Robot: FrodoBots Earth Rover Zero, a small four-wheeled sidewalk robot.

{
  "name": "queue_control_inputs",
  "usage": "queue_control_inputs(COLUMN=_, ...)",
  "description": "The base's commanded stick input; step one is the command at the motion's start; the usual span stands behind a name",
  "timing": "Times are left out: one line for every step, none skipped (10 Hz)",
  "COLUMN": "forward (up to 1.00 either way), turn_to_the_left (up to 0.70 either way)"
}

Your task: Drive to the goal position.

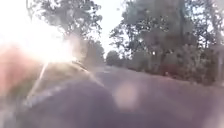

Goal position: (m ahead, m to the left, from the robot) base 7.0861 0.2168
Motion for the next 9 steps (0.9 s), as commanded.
queue_control_inputs(forward=1.00, turn_to_the_left=0.00)
queue_control_inputs(forward=1.00, turn_to_the_left=0.00)
queue_control_inputs(forward=1.00, turn_to_the_left=0.00)
queue_control_inputs(forward=1.00, turn_to_the_left=0.00)
queue_control_inputs(forward=1.00, turn_to_the_left=0.00)
queue_control_inputs(forward=1.00, turn_to_the_left=0.00)
queue_control_inputs(forward=1.00, turn_to_the_left=0.00)
queue_control_inputs(forward=1.00, turn_to_the_left=0.00)
queue_control_inputs(forward=1.00, turn_to_the_left=0.00)
